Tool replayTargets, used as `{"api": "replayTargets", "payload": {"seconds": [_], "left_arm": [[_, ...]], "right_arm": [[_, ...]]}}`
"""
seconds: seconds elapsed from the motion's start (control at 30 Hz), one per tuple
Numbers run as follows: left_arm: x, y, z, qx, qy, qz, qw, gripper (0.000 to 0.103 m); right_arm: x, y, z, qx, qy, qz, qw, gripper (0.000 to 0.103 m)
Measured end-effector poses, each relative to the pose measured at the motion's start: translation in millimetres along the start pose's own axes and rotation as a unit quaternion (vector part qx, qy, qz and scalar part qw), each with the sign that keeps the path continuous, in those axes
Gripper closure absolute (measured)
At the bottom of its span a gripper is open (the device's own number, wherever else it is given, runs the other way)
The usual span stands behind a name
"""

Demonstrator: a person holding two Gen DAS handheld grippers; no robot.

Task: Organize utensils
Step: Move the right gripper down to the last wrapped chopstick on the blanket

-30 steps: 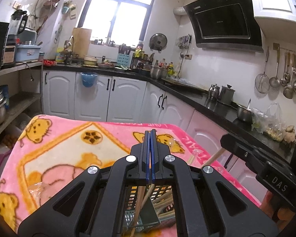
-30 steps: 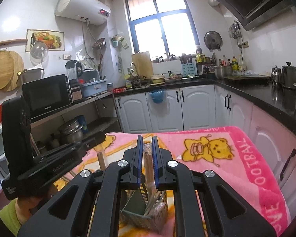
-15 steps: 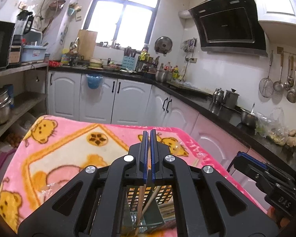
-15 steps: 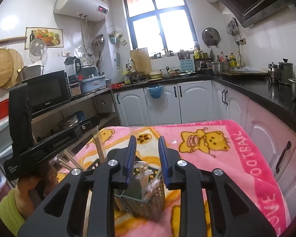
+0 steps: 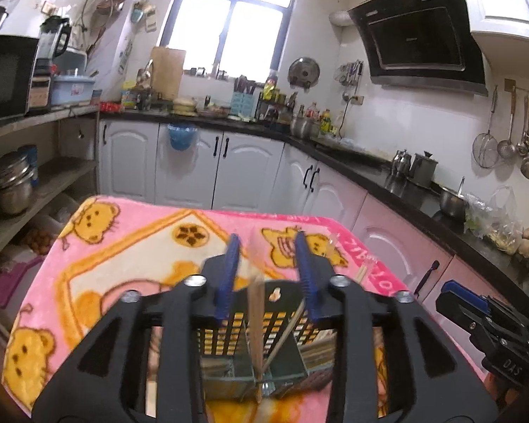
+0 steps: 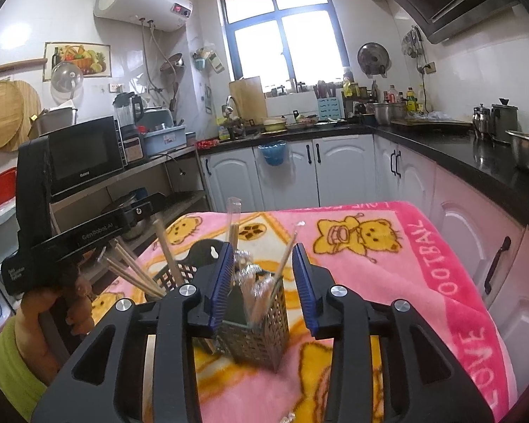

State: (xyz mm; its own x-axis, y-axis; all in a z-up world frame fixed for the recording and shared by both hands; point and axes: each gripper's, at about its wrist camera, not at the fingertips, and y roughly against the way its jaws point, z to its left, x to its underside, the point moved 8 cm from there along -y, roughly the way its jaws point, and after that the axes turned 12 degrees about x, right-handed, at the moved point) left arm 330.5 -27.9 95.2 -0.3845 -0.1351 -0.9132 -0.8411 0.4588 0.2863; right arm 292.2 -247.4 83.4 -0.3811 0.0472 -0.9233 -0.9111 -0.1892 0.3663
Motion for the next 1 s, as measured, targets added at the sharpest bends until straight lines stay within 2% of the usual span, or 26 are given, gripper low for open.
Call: {"api": "replayTargets", "payload": {"seconds": [0.33, 0.77, 0.83, 1.0], "left_arm": [[18, 7, 0, -0.002, 0.01, 0.027, 0.9996, 0.048], [38, 31, -18, 0.013, 0.012, 0.034, 0.9993, 0.025], [43, 34, -20, 0.015, 0.013, 0.038, 0.9991, 0.018], [55, 43, -24, 0.013, 0.015, 0.044, 0.9988, 0.012]], "right_arm": [[12, 7, -4, 0.003, 0.001, 0.009, 1.0, 0.063], [33, 12, -6, 0.007, 0.007, 0.029, 1.0, 0.053], [37, 14, -7, 0.007, 0.006, 0.032, 0.999, 0.052], [44, 17, -7, 0.006, 0.008, 0.04, 0.999, 0.047]]}}
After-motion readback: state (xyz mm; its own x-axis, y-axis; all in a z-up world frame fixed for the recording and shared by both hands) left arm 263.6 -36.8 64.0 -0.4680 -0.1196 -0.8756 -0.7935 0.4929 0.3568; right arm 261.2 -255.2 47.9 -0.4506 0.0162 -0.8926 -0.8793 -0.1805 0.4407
